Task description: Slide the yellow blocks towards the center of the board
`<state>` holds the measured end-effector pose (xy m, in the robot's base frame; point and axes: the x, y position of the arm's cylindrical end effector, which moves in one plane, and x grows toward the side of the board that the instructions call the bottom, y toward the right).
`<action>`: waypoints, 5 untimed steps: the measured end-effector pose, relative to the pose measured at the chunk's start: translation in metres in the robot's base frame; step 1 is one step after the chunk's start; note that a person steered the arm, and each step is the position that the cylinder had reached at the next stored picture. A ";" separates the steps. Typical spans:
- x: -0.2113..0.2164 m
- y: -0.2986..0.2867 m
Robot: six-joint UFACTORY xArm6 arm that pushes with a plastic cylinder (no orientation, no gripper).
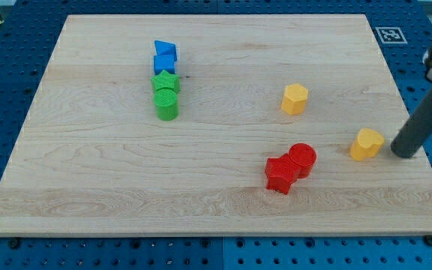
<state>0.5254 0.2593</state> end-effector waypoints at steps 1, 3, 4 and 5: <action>0.004 -0.005; 0.001 -0.071; -0.006 -0.072; 0.007 -0.061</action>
<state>0.5325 0.1983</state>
